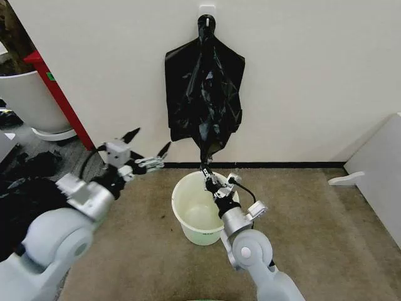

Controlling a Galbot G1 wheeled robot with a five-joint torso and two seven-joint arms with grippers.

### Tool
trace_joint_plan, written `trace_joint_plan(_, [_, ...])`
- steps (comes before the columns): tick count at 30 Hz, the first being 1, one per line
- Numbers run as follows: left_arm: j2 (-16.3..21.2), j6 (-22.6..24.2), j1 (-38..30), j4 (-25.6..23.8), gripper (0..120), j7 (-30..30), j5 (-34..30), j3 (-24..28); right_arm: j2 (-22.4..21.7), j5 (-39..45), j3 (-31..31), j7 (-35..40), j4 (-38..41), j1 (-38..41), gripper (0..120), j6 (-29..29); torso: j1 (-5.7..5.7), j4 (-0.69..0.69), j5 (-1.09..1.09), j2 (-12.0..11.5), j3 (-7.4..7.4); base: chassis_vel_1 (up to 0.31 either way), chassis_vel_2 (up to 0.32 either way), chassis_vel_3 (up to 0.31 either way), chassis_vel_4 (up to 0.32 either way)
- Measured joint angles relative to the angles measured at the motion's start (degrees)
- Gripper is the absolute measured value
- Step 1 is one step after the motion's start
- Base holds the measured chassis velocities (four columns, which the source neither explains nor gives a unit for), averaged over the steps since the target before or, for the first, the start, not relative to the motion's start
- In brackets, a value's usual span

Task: Place the garbage bag over the trash bin.

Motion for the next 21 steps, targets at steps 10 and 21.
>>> trace_joint_plan(10, [-0.8,2.9,-17.2,8.1,100,-2.4,0.7,15.6,-0.7,0.0,-0.4,-0.1,-0.6,0.2,0,0.3,0.00,0.00,0.00,0.0,0.00,0.000,0.000,0.000,0.000])
trace_joint_plan(21, [-3.6,4.5,-28.9,14.5,100,-3.1,5.5,24.6,0.3,0.0,-0.1,-0.4,-0.5,0.0,0,0.5,0.00,0.00,0.00,0.0,0.00,0.000,0.000,0.000,0.000])
